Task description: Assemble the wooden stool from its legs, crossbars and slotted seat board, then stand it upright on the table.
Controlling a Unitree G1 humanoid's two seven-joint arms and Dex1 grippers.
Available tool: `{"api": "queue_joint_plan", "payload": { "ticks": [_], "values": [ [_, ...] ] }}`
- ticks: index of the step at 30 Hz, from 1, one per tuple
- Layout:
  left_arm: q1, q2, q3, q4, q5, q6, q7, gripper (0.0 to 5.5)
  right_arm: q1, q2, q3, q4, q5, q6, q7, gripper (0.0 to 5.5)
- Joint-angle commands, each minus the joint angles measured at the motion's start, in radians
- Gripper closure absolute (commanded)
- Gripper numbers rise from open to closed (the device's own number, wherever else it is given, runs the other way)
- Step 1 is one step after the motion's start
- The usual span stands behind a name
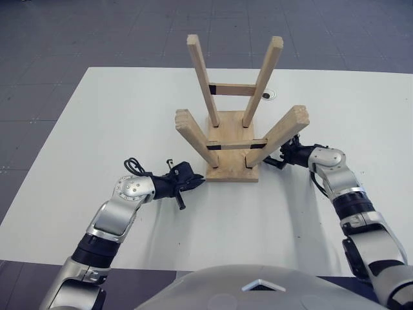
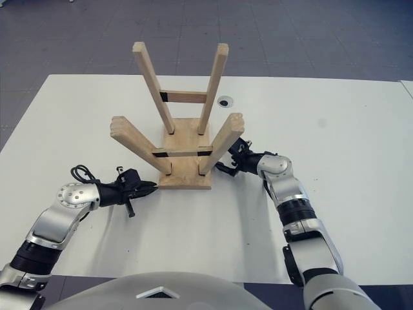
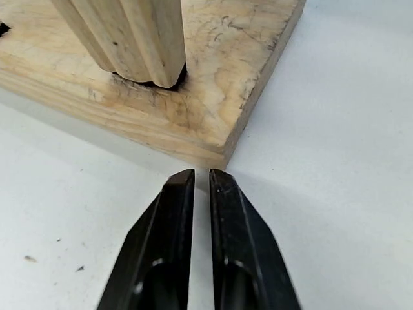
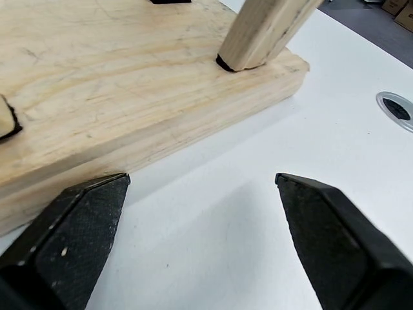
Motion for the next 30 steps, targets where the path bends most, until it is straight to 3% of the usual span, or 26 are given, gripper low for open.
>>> {"api": "queue_joint_plan", "payload": {
  "ticks": [1,5,8,11,13,15,18,21,30],
  "values": [
    [-0.083,-0.03,-0.007,0.087,0.052,-0.017,0.051,5.04,-0.076,0.069,0.003,0.088,-0.017,-0.029,-0.023,1.32],
    [-0.163,-0.11,-0.007,0.194,0.078,-0.044,0.129,5.04,-0.107,0.07,-0.059,0.101,-0.019,0.001,-0.131,1.32],
    [-0.174,-0.142,-0.006,0.226,0.086,-0.054,0.159,5.04,-0.063,0.027,-0.138,-0.062,0.004,0.118,-0.215,1.32],
    [-0.17,-0.175,-0.005,0.245,0.093,-0.06,0.195,5.04,-0.006,0.001,-0.252,-0.385,0.071,0.348,-0.285,1.32],
    [-0.19,-0.197,-0.008,0.271,0.104,-0.066,0.219,5.04,-0.049,0.003,-0.365,-0.563,0.155,0.533,-0.365,1.32],
    [-0.205,-0.204,-0.003,0.282,0.111,-0.071,0.232,5.04,-0.142,-0.003,-0.447,-0.71,0.264,0.71,-0.4,1.67],
    [-0.186,-0.195,0.024,0.254,0.111,-0.07,0.25,5.04,-0.288,0.016,-0.526,-0.847,0.43,0.94,-0.448,2.19],
    [-0.131,-0.178,0.047,0.186,0.107,-0.068,0.263,5.04,-0.407,0.077,-0.601,-0.899,0.567,1.115,-0.533,2.25],
    [-0.088,-0.181,0.06,0.1,0.104,-0.039,0.273,5.04,-0.367,0.13,-0.582,-0.933,0.652,1.241,-0.611,2.25]
  ]
}}
